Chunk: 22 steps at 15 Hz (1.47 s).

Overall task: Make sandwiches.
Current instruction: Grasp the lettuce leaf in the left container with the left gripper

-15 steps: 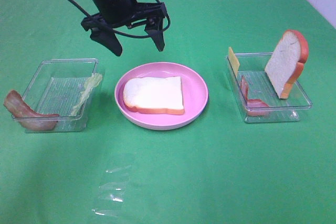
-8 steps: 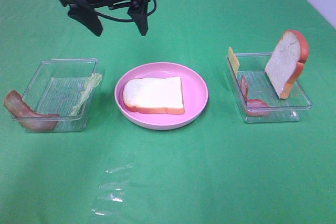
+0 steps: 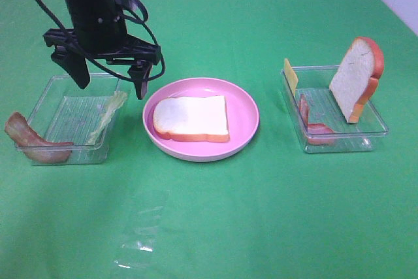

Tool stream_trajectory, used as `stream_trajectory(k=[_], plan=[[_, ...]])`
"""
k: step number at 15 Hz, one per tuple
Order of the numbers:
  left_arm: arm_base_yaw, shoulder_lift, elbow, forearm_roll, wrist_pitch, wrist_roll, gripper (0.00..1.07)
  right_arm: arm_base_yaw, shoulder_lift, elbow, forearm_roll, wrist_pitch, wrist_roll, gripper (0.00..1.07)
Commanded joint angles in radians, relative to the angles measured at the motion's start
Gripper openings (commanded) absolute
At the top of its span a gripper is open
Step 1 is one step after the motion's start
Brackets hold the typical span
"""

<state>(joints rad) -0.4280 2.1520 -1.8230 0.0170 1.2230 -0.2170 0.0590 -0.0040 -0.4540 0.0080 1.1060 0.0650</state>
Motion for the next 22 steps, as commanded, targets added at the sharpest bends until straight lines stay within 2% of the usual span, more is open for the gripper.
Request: stream_trajectory(k=[1,7,9,11,15,16,19,20,22], plan=[[-0.004,0.045,0.013,0.004,0.096,-0.011,0.88,-0.006,-0.026,0.001,-0.008,-0.007,-0.007,0.98],[-0.004,0.097,0.013,0.014,0.100,-0.010,0.88,-0.006,-0.026,0.001,-0.008,-0.007,-0.007,0.98],[-0.004,0.097,0.013,0.012,0.100,-0.011,0.83,-0.006,-0.026,0.001,-0.008,-0.007,-0.007,0.98],[-0.004,0.097,0.013,0.010,0.100,-0.018,0.66,-0.006,-0.026,0.001,-0.008,-0.007,-0.007,0.98],[-0.004,0.097,0.013,0.001,0.100,-0.018,0.46,-0.006,-0.026,0.001,-0.008,-0.007,-0.007,0.98],[-0.004,0.097,0.013,0.001,0.100,-0.018,0.26,-0.006,-0.026,0.001,-0.008,-0.007,-0.007,0.98],[-0.004,0.097,0.013,0.000,0.100,-0.018,0.04,-0.006,-0.026,0.001,-0.008,-0.007,-0.007,0.98],[-0.004,0.097,0.013,0.000,0.100,-0.018,0.00,-0.006,-0.026,0.001,-0.008,-0.007,-0.007,0.98],[-0.004,0.097,0.013,0.000,0.100,-0.015,0.00,-0.006,-0.026,0.001,-0.008,-0.007,-0.007,0.98]])
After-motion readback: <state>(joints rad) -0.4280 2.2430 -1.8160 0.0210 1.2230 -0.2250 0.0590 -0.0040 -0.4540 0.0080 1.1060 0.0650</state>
